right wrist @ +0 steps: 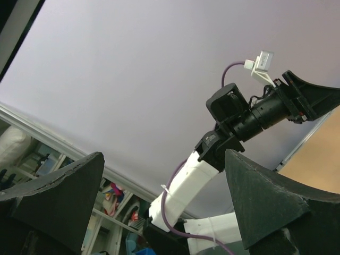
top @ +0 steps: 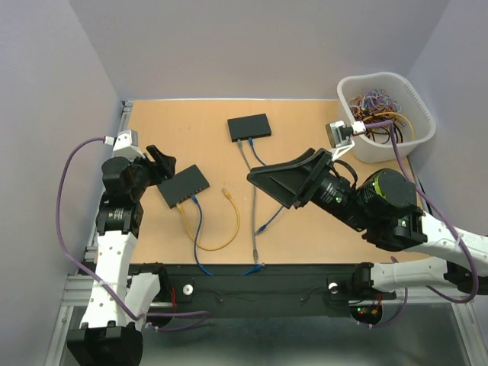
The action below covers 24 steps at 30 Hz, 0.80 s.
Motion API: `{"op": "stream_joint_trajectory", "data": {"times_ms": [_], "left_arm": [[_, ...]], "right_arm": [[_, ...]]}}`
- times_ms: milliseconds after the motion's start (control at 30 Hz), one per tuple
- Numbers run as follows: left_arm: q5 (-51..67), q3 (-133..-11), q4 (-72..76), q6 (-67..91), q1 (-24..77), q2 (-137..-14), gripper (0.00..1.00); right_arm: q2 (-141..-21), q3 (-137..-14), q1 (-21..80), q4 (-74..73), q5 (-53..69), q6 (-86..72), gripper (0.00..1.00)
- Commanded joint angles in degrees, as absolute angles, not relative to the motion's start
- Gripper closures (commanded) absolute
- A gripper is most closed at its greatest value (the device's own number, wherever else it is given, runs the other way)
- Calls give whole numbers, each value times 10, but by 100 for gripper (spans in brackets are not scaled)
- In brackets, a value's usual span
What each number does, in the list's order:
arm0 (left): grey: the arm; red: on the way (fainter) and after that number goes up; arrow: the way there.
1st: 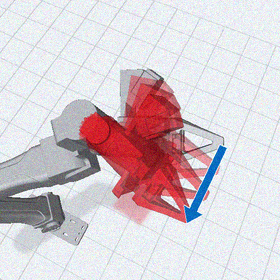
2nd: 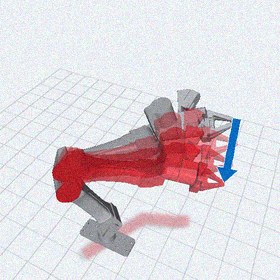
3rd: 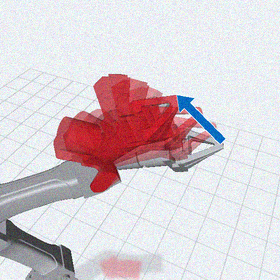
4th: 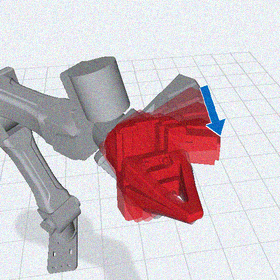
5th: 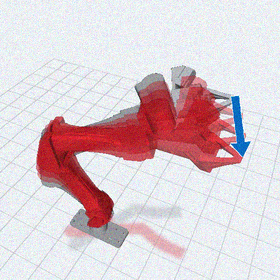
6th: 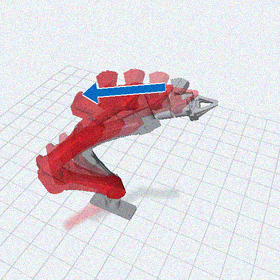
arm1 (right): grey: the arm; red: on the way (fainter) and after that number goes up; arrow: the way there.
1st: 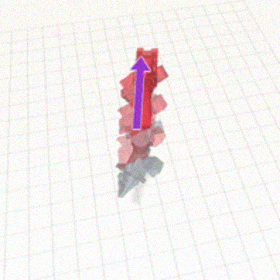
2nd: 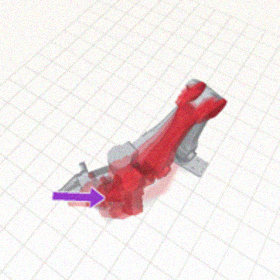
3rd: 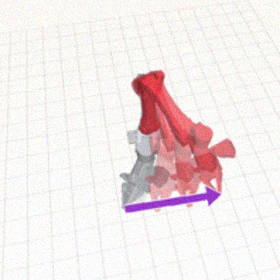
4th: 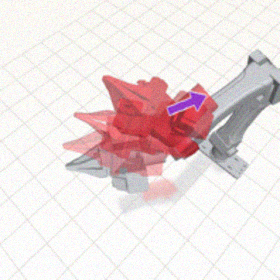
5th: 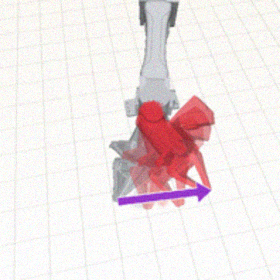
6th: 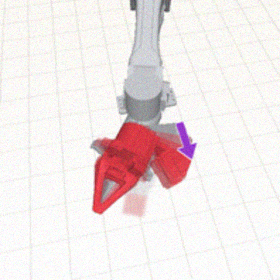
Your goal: Insert the plug into the switch port
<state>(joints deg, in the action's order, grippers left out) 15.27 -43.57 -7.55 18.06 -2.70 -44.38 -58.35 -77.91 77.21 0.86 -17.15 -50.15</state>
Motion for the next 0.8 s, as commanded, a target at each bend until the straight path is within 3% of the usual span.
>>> {"op": "stream_joint_trajectory", "data": {"times_ms": [0,167,333,533,767], "left_arm": [[162,-433,-52,177,-26,-437,27],[152,-435,-54,177,-26,-435,27],[149,-433,-55,177,-26,-430,27],[142,-436,-62,175,-26,-443,27],[127,-439,-71,174,-26,-444,27]], "right_arm": [[-551,-734,771,31,-220,-479,0],[-457,-610,771,21,-374,-380,0],[-251,-464,771,-17,-527,-354,0],[-74,-380,771,-108,-523,-352,0],[-65,-365,771,-173,-510,-358,0]]}}
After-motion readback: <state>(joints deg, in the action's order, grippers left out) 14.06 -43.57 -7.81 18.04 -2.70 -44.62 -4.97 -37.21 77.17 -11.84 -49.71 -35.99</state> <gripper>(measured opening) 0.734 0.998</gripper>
